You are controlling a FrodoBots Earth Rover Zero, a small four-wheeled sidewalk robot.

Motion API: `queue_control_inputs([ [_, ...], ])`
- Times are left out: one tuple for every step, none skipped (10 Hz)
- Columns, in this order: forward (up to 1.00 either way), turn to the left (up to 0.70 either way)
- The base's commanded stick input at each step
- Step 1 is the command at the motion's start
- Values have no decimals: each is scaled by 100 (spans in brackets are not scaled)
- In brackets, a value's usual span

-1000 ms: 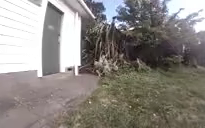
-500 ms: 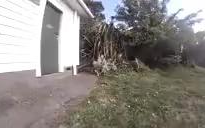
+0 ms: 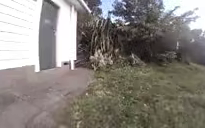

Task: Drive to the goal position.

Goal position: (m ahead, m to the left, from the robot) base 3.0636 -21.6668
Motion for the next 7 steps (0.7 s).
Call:
queue_control_inputs([
  [-69, 34],
  [-69, 34],
  [-47, 36],
  [-24, 21],
  [-1, 6],
  [0, 6],
  [0, 6],
])
